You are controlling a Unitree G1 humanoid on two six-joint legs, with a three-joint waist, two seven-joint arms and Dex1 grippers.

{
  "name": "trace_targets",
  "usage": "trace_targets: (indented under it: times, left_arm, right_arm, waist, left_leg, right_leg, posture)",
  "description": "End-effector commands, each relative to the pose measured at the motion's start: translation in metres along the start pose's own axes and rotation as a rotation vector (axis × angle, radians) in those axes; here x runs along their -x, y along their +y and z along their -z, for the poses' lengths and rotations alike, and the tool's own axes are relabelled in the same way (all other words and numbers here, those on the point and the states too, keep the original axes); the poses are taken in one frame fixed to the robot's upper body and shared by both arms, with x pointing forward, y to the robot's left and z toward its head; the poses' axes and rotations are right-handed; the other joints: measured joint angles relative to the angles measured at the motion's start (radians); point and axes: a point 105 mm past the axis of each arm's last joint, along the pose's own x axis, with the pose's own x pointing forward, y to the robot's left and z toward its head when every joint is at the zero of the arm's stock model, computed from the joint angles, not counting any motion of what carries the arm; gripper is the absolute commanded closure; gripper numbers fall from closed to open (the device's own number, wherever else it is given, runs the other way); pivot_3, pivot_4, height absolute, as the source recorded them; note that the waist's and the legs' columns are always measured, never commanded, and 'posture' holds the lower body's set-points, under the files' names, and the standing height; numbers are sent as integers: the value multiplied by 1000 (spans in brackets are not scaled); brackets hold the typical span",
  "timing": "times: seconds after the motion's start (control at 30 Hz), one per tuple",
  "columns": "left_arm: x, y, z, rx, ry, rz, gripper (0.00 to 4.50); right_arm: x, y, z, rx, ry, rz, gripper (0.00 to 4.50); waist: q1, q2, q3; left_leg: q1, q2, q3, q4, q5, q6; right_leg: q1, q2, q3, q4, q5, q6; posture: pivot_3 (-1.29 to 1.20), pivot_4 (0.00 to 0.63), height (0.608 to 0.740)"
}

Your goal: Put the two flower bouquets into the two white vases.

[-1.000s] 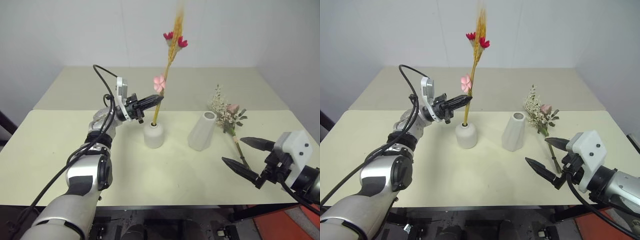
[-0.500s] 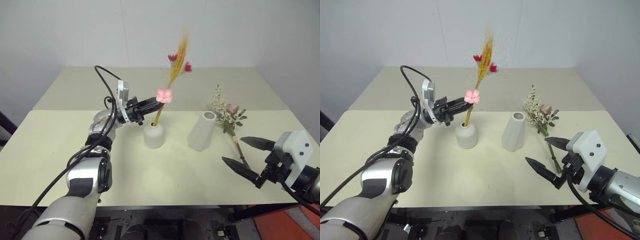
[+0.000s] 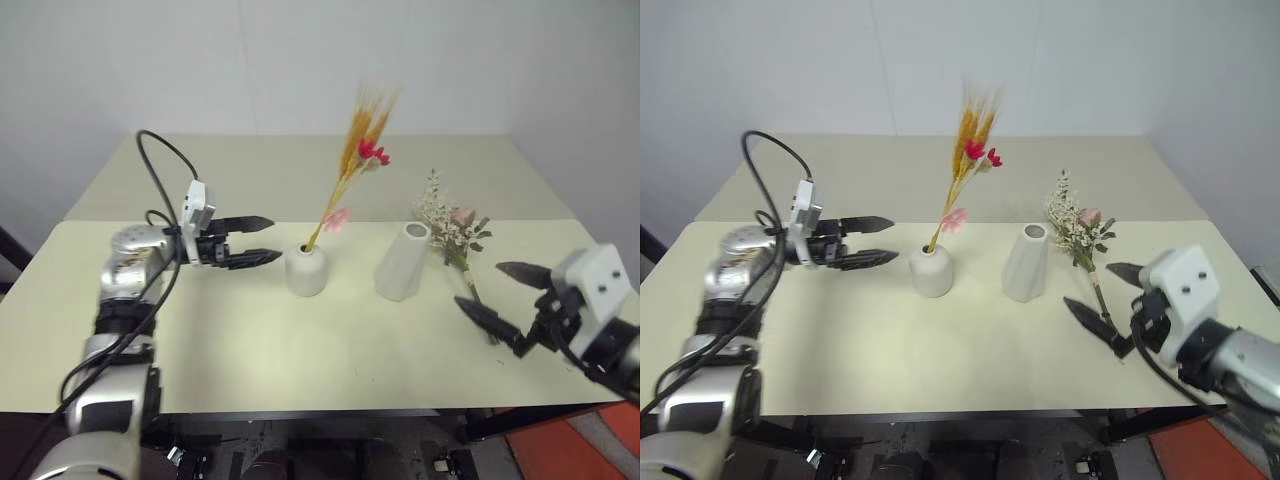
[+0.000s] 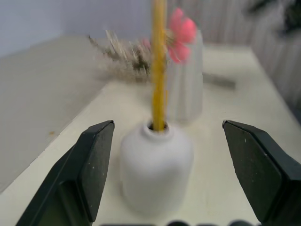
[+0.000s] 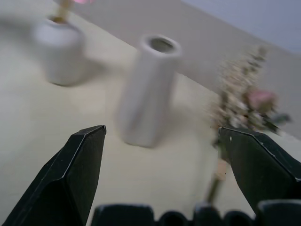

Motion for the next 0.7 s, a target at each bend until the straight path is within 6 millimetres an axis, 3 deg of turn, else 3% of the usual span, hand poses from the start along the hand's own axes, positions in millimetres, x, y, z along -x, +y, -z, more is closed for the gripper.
trace_targets:
  times: [0.03, 0.13, 0.23, 0.43, 0.7]
  left_arm:
    - [3, -12, -21, -189, 156, 89, 491]
    - [2, -12, -34, -258, 212, 96, 491]
    - [0, -15, -41, -338, 255, 114, 491]
    - [-6, -23, -68, -306, 35, 120, 491]
    - [-11, -32, -65, -265, -4, 121, 491]
  right_arm:
    - [-13, -28, 18, -78, 201, 43, 0]
    - [-31, -55, 31, -218, 314, 80, 0]
    - [-49, -68, 36, -266, 376, 60, 0]
    - [-78, -75, 44, -297, 428, 6, 0]
    - [-111, -77, 52, -292, 434, -18, 0]
  waist:
    - [-1, 0, 0]
    - [0, 0, 0]
    - [-1, 1, 0]
    - [-6, 1, 0]
    - [-20, 1, 0]
  left_leg:
    - [1, 1, 1, 0, 0, 0]
    - [2, 4, 6, -1, 0, 0]
    - [1, 4, 7, -1, 0, 0]
    - [-4, 4, 8, -1, 0, 1]
    - [-4, 4, 10, -1, 0, 1]
  right_leg:
    - [1, 0, 0, -1, 0, 0]
    - [2, 1, 0, -2, 1, -1]
    - [0, 2, 0, -2, 1, -1]
    - [-5, 2, 0, -1, 1, -1]
    - [-5, 3, 2, -2, 1, -1]
  posture:
    - [0, 150, 740]
    - [0, 150, 740]
    - [0, 150, 740]
    - [0, 150, 740]
    - [0, 150, 740]
